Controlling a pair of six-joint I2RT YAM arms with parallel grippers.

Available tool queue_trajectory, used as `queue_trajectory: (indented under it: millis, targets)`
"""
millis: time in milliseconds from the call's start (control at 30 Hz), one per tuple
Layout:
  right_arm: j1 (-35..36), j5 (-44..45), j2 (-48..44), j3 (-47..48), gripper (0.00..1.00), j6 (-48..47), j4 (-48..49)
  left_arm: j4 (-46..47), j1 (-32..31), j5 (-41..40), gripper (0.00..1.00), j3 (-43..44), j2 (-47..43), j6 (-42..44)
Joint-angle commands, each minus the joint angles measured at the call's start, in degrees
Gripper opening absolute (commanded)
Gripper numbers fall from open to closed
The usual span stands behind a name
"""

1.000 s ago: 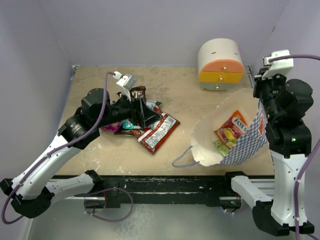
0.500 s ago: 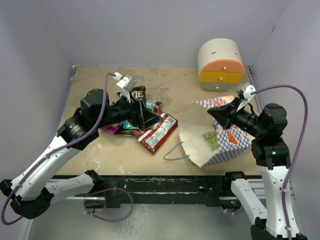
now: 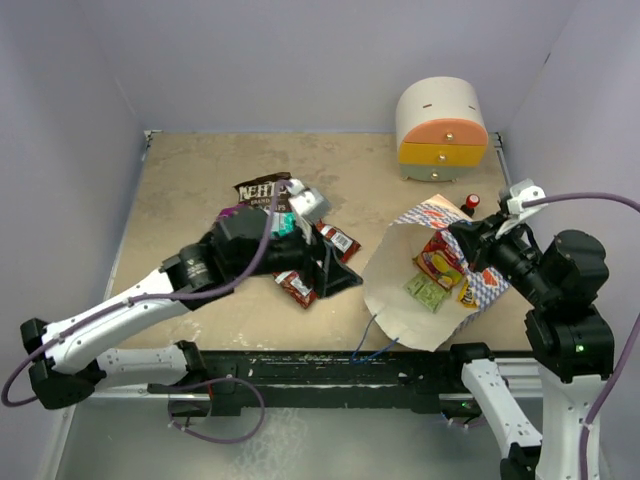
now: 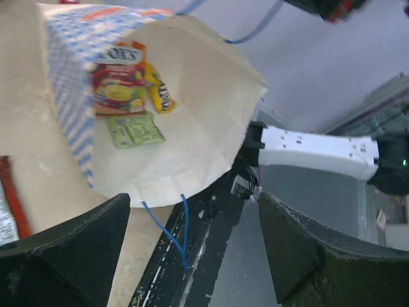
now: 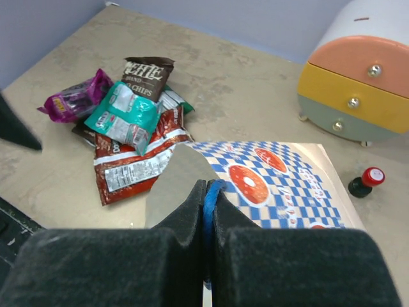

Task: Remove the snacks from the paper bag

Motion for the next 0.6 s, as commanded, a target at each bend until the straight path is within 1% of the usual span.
queue_trajectory:
  millis: [0, 100, 167, 200, 300, 433, 500, 567]
  targets:
    - [0.1, 1.9, 2.0, 0.3, 0.0, -1.4, 1.4, 7.6, -14.0, -14.3, 0.83, -0.2, 3.5, 10.0]
    - [0.1, -5.3, 1.9, 0.9, 0.0, -3.9, 1.4, 8.3, -23.4, -21.5, 0.81, 1.2, 9.2, 19.7]
    - [0.1, -8.0, 2.8, 2.4, 0.0, -5.9, -1.0, 8.3, -27.0, -22.7, 0.79, 3.1, 13.7, 27.5]
    - [0.1, -8.3, 3.4, 3.0, 0.0, -6.7, -1.9, 8.2, -27.8, -22.6, 0.78, 3.5, 15.8, 29.7]
    - [0.1, -8.8, 4.5, 5.6, 0.0, -7.4, -4.3, 10.8, -28.3, -22.1, 0.72, 3.1, 20.3, 39.5]
    - [0.1, -9.6, 4.8, 7.6, 0.0, -7.3, -4.2, 18.6, -28.0, -23.4, 0.67, 0.3, 24.2, 54.4]
    - [0.1, -9.8, 4.9, 7.8, 0.0, -6.8, -4.2, 20.2, -27.6, -22.4, 0.65, 1.0, 27.7, 59.7]
    - [0.1, -10.1, 4.8, 8.0, 0.0, -6.2, -4.5, 20.3, -26.6, -21.4, 0.61, 2.5, 31.5, 62.8]
